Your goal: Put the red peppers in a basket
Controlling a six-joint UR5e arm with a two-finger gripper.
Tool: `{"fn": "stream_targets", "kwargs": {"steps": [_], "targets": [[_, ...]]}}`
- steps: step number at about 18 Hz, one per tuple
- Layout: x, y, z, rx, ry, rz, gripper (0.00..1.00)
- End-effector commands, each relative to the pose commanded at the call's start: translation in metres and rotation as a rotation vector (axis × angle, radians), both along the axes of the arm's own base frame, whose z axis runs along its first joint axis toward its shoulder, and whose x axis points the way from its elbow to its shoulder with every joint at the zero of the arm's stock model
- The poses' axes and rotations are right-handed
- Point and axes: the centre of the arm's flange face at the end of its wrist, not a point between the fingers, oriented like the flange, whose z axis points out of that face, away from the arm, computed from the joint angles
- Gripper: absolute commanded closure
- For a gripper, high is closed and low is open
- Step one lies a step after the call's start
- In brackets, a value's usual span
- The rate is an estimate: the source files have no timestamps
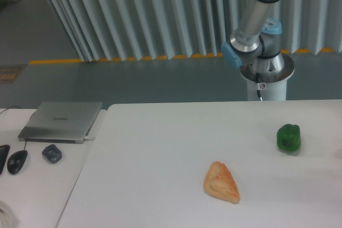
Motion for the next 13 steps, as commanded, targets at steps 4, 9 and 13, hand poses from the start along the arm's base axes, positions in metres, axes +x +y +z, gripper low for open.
{"fn": "stream_targets", "kwargs": {"steps": [4, 9, 13], "targets": [[0.001, 0.003, 0.002, 0.005, 0.003, -0.004, 0.0], [0.015, 0.02, 0.004, 0.015, -0.01, -0.031, 0.0], [0.057, 0.059, 0.003, -0.009, -0.033, -0.102, 0.0]]}}
